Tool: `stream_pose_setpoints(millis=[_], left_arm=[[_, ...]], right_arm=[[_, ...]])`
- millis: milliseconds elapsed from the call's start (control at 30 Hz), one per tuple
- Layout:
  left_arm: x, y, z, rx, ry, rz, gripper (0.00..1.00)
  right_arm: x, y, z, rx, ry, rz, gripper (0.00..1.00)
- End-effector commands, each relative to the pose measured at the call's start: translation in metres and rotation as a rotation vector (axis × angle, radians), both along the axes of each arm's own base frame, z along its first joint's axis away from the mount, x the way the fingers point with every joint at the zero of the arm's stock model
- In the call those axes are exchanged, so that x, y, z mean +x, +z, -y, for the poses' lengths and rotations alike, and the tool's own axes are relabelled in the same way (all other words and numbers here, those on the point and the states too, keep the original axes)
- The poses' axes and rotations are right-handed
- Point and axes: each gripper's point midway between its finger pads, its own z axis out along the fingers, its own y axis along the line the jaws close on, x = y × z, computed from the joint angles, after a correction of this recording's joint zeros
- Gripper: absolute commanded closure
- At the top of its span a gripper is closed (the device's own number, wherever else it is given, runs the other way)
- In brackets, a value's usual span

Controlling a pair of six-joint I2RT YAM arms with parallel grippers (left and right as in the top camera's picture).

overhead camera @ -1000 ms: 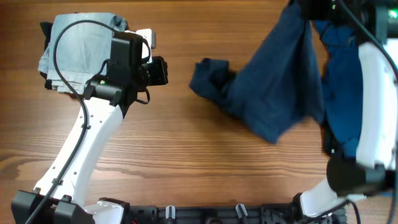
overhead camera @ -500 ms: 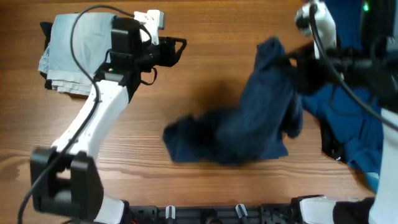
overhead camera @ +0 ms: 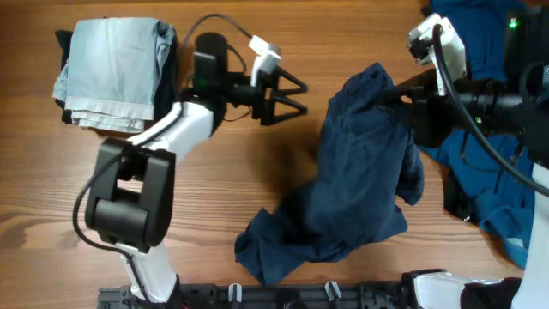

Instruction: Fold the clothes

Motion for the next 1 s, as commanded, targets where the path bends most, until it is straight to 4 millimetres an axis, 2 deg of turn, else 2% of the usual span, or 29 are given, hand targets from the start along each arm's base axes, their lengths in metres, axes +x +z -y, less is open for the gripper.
stream_pose_setpoints(millis=[0,67,400,433,500,533,600,633,667,733,833,900,967], left_arm=[[-0.02,-0.008,0.029,-0.005,-0.076,0.02,0.1],[-0.019,-0.017,0.042,0.017,-0.05,0.017,0.07],[-0.012,-0.071,0.083,0.093,0.048,0.01,0.02],[-0.014,-0.071,0.083,0.091,0.037,0.008,0.01],[-0.027,-0.055,0.083,0.028,-0.051,0.031,0.04],[-0.035,-0.043,0.082,-0.01,-0.104,0.044,0.18],[-0.039,-0.027,0.081,-0.049,-0.133,0.06,0.67],[-0.037,-0.024,0.079,-0.056,-0.128,0.06,0.88],[-0.03,-0.019,0.073,-0.06,-0.108,0.047,0.96],[-0.012,-0.011,0.055,-0.06,-0.058,-0.009,0.96],[0.014,0.015,0.017,-0.096,0.023,-0.052,0.96],[0.02,0.039,-0.013,-0.128,0.054,-0.042,0.96],[0.023,0.052,-0.039,-0.117,0.074,-0.036,0.96]], right_arm=[[-0.006,0.009,-0.01,0.056,0.048,0.013,0.96],[-0.008,0.011,-0.012,0.062,0.076,0.027,0.96],[-0.008,0.011,-0.013,0.055,0.094,0.043,0.96],[-0.008,0.011,-0.013,0.054,0.094,0.043,0.96],[-0.008,0.011,-0.013,0.055,0.094,0.044,0.96],[-0.008,0.012,-0.013,0.055,0.094,0.047,0.96],[-0.007,0.012,-0.013,0.055,0.094,0.049,0.96],[-0.007,0.012,-0.013,0.055,0.094,0.049,0.96],[-0.006,0.012,-0.013,0.055,0.094,0.055,0.96],[-0.002,0.015,-0.013,0.052,0.09,0.076,0.96],[0.004,0.019,-0.012,0.047,0.082,0.111,0.96],[0.012,0.019,-0.007,0.03,0.037,0.118,0.96],[0.019,0.017,0.0,0.0,-0.016,0.12,0.96]])
